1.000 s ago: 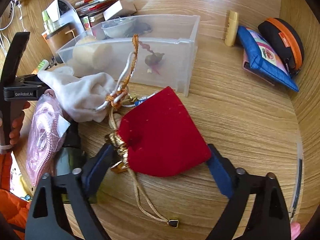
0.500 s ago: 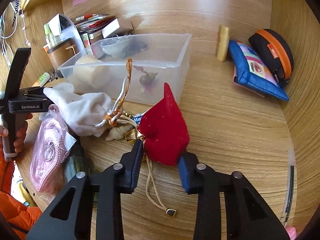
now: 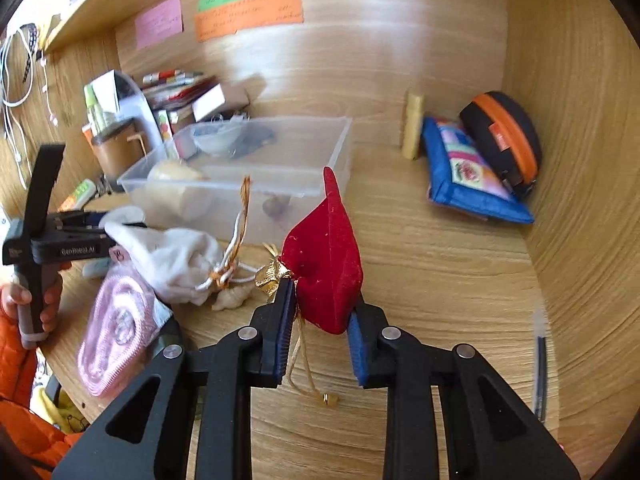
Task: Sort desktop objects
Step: 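Grasp the red velvet pouch with the right tool and lift it, then grasp the white round lidded container with the left tool while the right tool carries the pouch toward the bin, then lower the container and pouch into the clear bin and open both tools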
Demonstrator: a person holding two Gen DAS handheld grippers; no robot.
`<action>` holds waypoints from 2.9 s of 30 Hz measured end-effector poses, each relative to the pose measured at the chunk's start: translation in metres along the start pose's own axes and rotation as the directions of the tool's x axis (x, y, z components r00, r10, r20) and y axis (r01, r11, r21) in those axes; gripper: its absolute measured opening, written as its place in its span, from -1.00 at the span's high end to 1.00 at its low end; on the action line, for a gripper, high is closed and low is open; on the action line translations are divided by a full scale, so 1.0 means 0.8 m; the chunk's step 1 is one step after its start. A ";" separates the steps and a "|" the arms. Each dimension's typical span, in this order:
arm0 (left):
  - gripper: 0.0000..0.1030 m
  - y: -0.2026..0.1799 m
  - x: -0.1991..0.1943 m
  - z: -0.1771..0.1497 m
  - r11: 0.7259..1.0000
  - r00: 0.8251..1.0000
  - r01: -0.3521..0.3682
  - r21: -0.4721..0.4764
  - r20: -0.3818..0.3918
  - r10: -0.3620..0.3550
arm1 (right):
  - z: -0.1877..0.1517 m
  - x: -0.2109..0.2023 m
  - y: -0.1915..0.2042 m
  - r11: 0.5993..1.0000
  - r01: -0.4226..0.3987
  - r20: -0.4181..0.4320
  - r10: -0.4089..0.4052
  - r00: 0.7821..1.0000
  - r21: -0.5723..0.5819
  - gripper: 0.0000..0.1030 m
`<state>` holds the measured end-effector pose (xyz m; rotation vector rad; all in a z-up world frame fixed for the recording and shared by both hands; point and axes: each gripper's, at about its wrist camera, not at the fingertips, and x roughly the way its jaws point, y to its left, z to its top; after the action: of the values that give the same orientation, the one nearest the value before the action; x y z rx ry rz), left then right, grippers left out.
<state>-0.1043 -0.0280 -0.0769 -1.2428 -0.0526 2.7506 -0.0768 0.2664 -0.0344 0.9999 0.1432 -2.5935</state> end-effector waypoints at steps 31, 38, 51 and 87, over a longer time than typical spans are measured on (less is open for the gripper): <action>-0.27 0.016 -0.093 0.063 0.999 0.981 -0.031 -0.034 0.193 0.037 | 0.120 -0.017 0.037 0.993 -0.053 0.201 0.075 0.977 -0.109 0.57; -0.27 0.016 -0.091 0.087 0.999 0.980 -0.001 -0.041 0.199 0.009 | 0.144 0.004 0.048 0.989 -0.084 0.197 0.107 0.975 -0.124 0.57; -0.27 0.006 -0.048 0.134 1.000 0.986 -0.009 -0.015 0.165 0.011 | 0.171 0.060 0.054 0.983 -0.124 0.116 0.140 0.983 -0.139 0.57; -0.27 -0.018 0.087 0.156 0.998 0.999 -0.024 0.052 -0.045 0.026 | 0.149 0.176 0.058 0.970 -0.152 -0.099 0.135 0.986 -0.190 0.51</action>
<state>-0.2421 -0.0029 -0.0449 -1.3014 0.0374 2.7247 -0.2315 0.1560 -0.0377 1.0097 0.3302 -2.3539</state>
